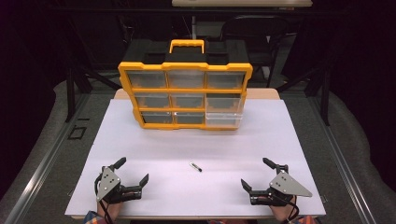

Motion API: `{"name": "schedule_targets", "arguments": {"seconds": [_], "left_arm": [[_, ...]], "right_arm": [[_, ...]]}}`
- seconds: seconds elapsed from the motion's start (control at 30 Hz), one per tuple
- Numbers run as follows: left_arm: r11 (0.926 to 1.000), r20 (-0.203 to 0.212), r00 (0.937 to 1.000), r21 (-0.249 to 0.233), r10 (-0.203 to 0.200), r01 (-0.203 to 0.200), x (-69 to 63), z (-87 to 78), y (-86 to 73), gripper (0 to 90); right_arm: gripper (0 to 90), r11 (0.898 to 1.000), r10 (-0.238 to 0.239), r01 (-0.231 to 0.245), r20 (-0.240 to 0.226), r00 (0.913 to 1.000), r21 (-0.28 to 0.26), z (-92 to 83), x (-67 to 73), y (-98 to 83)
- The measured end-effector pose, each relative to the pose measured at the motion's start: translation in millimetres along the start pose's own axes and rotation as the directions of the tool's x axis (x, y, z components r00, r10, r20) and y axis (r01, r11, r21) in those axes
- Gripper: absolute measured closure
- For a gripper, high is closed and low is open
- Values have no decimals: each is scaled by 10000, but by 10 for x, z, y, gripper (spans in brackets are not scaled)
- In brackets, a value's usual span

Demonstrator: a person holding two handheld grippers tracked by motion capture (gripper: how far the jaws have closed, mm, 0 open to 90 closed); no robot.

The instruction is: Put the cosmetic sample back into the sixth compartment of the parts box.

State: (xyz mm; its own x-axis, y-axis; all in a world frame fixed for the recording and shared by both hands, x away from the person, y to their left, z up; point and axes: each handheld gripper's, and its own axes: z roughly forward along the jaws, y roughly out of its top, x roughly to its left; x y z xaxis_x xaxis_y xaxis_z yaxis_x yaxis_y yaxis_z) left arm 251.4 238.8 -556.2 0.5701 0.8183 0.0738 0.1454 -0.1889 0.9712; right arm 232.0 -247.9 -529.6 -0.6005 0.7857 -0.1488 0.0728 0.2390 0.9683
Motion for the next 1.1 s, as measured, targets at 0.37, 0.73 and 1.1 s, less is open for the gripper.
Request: {"name": "schedule_targets", "arguments": {"seconds": [0.37, 0.73, 1.1], "left_arm": [[10000, 52, 10000, 60, -56, 55, -1, 26, 11, 0], [10000, -15, 10000, 82, -49, 49, 7, 67, 13, 0], [10000, -236, 9997, 41, 26, -25, 17, 39, 20, 0]], "right_arm": [[0, 9990, 22, -4, -408, 9992, 451, 142, 26, 55], [0, 9930, 62, 45, -904, 9959, 1182, 370, 23, 75], [0, 9845, 180, 52, -1306, 9913, 1751, 592, 91, 124]]}}
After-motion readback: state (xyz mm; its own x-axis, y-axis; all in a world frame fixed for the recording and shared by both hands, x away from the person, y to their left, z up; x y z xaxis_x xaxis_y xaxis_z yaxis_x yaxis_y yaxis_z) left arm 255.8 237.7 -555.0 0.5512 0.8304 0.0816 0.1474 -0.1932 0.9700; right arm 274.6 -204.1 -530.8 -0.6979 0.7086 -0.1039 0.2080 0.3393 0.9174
